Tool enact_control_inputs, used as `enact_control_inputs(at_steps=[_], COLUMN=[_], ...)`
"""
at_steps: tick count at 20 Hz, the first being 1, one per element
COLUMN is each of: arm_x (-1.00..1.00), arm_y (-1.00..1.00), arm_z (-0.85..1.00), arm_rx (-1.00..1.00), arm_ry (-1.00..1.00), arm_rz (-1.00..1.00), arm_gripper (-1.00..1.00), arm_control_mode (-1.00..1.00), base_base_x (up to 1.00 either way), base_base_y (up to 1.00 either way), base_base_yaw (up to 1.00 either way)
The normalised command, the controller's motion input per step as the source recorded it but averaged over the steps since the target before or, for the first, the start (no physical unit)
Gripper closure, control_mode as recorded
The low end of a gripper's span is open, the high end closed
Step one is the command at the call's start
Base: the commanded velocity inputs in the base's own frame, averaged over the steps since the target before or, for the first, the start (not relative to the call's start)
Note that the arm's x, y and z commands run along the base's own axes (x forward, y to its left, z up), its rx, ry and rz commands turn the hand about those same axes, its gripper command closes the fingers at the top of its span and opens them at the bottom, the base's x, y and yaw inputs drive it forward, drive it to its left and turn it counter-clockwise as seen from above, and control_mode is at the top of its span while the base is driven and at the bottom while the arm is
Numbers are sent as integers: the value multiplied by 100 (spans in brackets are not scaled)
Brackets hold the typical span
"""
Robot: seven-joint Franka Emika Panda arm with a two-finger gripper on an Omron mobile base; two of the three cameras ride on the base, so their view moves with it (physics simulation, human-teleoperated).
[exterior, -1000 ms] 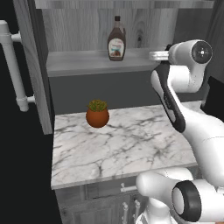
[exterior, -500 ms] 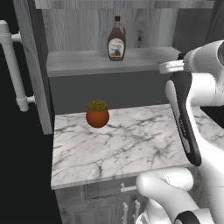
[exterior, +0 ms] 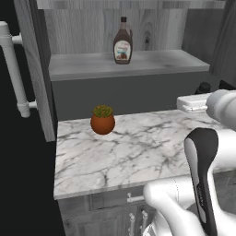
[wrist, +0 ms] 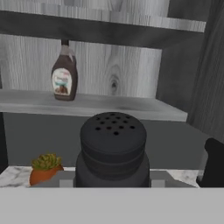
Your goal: Move the syrup bottle and shaker from the cabinet to the dining counter.
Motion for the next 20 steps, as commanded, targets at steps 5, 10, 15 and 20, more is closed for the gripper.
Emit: enact_control_inputs(at_steps=[5, 10, 15, 20], arm_x=[-7, 0, 0, 0], arm_y=[9, 0, 0, 0], arm_z=[-9, 0, 0, -1], arm_rx=[0, 0, 0, 0], arm_ry=[-7, 5, 2, 0], arm_rz=[0, 0, 0, 0], arm_gripper=[100, 100, 100, 100], arm_control_mode=[-100, -100, -100, -100], base_base_x=[0, 0, 0, 0], base_base_y=[0, 0, 0, 0], base_base_yaw=[0, 0, 0, 0])
